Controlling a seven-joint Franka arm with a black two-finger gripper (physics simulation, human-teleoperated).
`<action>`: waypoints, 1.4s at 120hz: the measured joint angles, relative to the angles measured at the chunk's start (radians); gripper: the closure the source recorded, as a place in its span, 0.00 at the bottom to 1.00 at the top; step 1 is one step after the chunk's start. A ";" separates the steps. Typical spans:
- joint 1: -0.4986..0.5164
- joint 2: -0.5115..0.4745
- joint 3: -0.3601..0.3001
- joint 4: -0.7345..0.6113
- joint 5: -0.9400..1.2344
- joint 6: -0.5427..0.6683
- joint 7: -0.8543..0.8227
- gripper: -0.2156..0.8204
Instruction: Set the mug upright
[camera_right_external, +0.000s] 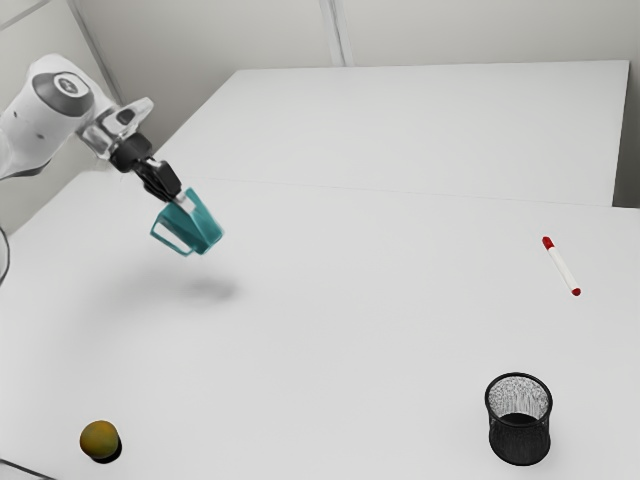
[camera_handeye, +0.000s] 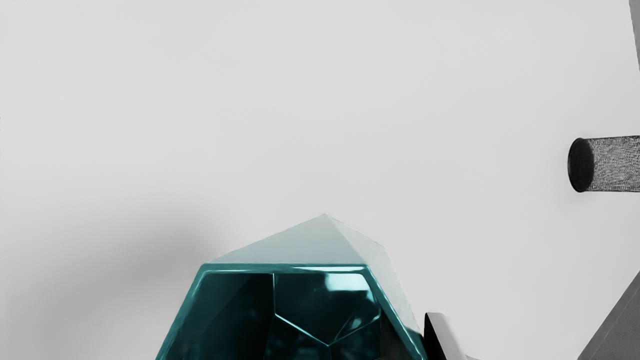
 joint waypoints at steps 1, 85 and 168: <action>-0.001 -0.005 -0.008 0.000 0.014 0.003 -0.005 0.96; -0.190 -0.230 -0.132 -0.434 0.515 0.605 -0.441 0.96; -0.191 -0.101 -0.148 -0.478 0.570 0.837 -0.686 0.93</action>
